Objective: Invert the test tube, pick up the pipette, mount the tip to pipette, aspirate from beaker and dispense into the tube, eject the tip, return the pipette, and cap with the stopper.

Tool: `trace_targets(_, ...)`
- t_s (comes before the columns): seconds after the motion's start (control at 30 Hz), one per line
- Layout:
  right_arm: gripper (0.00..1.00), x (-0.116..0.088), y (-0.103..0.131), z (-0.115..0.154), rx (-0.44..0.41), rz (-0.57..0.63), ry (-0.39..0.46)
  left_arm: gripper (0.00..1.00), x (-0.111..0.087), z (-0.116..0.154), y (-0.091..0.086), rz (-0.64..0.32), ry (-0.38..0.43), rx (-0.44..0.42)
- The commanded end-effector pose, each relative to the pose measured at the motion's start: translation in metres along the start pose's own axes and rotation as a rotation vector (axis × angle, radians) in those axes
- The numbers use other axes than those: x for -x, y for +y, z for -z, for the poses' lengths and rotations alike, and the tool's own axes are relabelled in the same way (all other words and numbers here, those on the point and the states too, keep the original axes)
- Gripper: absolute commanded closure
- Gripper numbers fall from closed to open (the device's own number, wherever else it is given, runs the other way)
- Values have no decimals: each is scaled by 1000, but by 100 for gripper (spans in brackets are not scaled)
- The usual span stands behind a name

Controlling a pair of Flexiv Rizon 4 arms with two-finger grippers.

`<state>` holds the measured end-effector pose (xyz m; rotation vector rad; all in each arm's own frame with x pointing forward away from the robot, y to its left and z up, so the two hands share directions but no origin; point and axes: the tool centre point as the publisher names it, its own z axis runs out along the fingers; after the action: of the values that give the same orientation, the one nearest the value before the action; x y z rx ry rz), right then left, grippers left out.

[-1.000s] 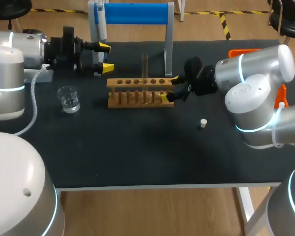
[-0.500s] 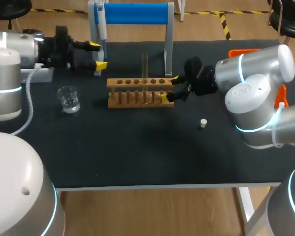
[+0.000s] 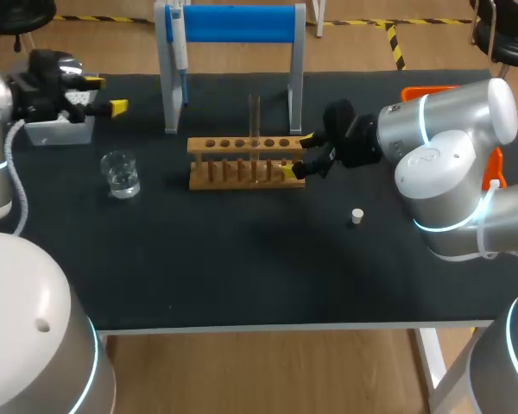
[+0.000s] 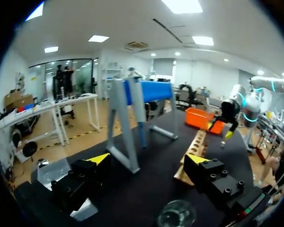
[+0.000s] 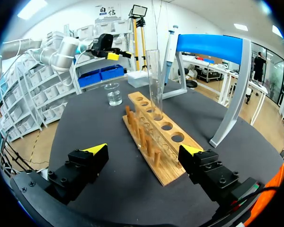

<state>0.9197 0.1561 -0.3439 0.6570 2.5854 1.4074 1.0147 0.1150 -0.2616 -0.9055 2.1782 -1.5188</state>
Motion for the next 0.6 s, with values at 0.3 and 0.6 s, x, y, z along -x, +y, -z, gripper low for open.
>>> trace_targets(0.3, 0, 0, 0, 1, -1, 0, 0, 0, 50, 30, 35, 105, -248, 44)
trace_targets(0.6, 0, 0, 0, 1, -1, 0, 0, 0, 82, 51, 51, 157, -369, 85)
